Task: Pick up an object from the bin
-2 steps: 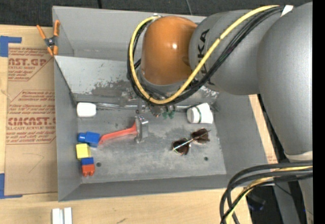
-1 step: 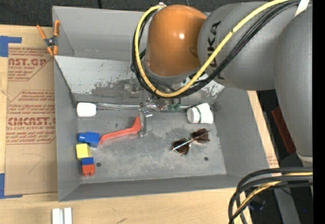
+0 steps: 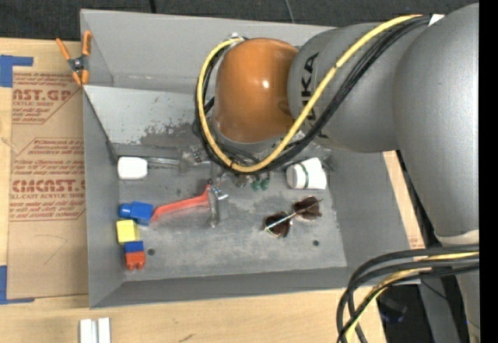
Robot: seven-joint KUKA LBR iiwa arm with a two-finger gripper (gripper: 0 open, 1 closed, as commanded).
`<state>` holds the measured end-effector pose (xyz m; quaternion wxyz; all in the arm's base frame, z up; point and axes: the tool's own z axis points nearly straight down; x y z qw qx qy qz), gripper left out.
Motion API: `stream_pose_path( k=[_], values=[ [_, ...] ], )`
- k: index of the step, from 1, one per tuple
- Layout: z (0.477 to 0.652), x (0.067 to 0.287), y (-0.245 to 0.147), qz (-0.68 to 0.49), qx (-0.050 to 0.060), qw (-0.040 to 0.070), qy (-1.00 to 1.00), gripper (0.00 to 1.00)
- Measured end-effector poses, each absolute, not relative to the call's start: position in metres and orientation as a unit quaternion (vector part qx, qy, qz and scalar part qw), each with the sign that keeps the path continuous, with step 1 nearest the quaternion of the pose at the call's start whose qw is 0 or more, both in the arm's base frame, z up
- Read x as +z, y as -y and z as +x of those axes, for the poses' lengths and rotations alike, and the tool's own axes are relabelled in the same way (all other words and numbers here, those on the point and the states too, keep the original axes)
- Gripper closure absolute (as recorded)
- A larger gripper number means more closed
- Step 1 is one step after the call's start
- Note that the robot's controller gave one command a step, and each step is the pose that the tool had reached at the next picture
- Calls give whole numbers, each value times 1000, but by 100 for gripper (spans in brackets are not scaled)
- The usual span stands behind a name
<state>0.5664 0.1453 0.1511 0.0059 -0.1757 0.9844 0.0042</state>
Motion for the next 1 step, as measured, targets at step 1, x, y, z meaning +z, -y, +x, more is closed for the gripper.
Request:
stream_pose_path(
  k=[1],
  values=[
    [571,105,-147,-210,4,9,-978,0]
  ],
)
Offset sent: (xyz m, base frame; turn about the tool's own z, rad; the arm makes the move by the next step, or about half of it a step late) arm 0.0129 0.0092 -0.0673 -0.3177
